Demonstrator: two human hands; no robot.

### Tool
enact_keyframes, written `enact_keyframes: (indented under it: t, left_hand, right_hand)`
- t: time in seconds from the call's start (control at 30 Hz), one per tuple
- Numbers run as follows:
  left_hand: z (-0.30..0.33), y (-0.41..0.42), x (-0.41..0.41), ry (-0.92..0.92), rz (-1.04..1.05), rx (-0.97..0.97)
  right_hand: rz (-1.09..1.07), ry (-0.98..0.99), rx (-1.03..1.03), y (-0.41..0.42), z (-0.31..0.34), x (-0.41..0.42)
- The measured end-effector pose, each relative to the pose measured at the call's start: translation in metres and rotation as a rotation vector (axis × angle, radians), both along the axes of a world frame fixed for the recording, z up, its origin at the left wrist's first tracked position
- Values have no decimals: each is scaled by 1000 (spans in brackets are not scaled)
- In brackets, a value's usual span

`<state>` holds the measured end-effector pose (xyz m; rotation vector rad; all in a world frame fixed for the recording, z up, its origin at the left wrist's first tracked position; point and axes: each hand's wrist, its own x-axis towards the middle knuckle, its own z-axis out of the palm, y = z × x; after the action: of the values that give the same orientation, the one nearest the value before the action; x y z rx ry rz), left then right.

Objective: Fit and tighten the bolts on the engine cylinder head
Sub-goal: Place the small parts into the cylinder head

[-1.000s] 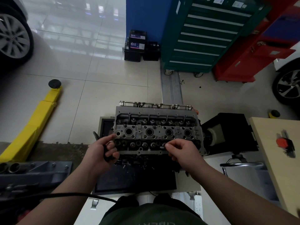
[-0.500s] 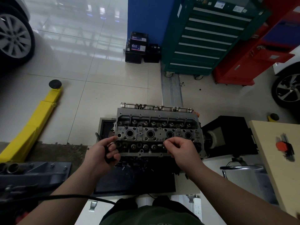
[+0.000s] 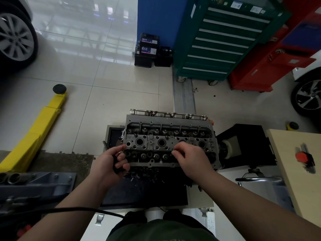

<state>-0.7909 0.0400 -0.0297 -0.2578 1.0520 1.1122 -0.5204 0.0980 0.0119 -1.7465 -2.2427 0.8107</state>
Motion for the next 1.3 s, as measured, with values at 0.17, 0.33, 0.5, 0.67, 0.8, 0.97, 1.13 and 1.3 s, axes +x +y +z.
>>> enact_keyframes:
  t: [0.17, 0.33, 0.5, 0.67, 0.8, 0.97, 1.13, 1.3]
  left_hand:
    - [3, 1, 1, -3, -6, -8]
    - [0, 1, 1, -5, -6, -1]
    - [-3, 1, -1, -28, -8, -8]
    - [-2, -1, -1, -31, -6, -4]
    - [0, 1, 2, 40, -33, -2]
    - [17, 4, 16, 28, -37, 100]
    - [40, 16, 32, -195, 22, 172]
    - [44, 17, 33, -278, -67, 215]
  right_hand:
    - [294, -409, 215, 4, -15, -8]
    - [381, -556, 230, 2, -22, -10]
    - [408, -677, 195, 7, -21, -24]
    - [383, -761, 128, 5, -13, -32]
    - [378, -826, 73, 10, -5, -39]
    - [328, -651, 135, 10, 14, -49]
    - [331, 9, -154, -13, 33, -82]
    - [272, 270, -112, -20, 34, -91]
